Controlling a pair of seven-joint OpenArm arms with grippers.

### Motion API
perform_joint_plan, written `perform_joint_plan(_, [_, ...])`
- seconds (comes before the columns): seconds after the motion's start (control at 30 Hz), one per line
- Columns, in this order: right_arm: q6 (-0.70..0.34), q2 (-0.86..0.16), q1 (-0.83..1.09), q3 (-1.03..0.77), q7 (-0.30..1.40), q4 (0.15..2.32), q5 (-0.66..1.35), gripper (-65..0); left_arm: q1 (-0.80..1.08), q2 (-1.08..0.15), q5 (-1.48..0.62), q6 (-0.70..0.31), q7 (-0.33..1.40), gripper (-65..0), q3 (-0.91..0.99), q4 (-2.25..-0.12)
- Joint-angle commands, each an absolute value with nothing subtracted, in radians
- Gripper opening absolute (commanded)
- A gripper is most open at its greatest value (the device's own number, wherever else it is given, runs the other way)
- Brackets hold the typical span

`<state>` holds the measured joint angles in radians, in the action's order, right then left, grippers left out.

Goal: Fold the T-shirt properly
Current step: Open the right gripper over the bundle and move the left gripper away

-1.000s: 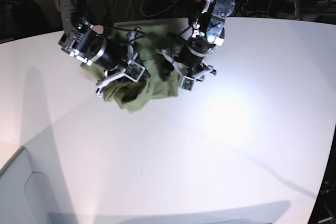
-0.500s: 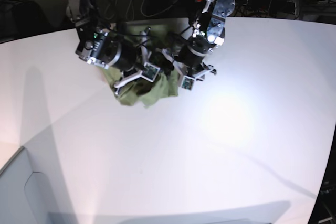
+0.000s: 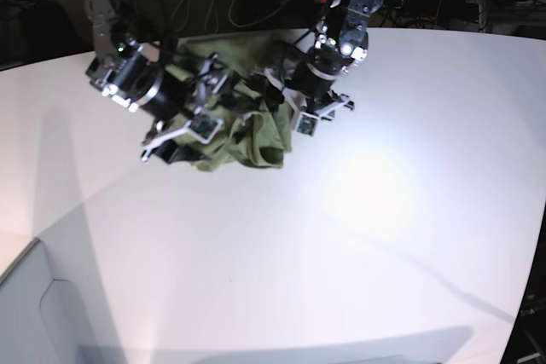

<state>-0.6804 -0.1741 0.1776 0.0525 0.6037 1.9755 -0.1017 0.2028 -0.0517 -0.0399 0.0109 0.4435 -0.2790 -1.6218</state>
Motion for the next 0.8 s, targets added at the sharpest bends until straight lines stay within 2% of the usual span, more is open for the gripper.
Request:
perform_joint_plan(0.0, [-0.698,-0.176,0.166,0.033,0.588,1.992,-0.088,-17.0,0.205,-0.051,-0.041,0.008,0.418,-34.6,-0.282,-1.658])
perform_joint_plan(0.23, [-0.698,-0.176,0.125,-0.036,0.591,1.96,-0.088,-16.8,0.268,-0.108,-0.048,0.008,0.418,-34.6,-0.272,-1.747])
perform_joint_plan(0.53, [-0.698,-0.159,0.045,-0.031,0.593,1.758,-0.088,-16.8,0.34,-0.117,-0.048,0.008,0.418,-34.6,-0.147,-1.837])
perform_joint_plan(0.73, [-0.698,-0.156,0.039,-0.027,0.591,1.721,-0.088,-17.8,0.386,-0.117,-0.048,0.007,0.418,-34.6,-0.045,-1.879])
perform_joint_plan(0.77, [-0.698,-0.156,0.042,-0.027,0.591,1.722,-0.088,-19.8,0.389,-0.117,-0.048,0.005,0.418,-34.6,-0.027,-1.879])
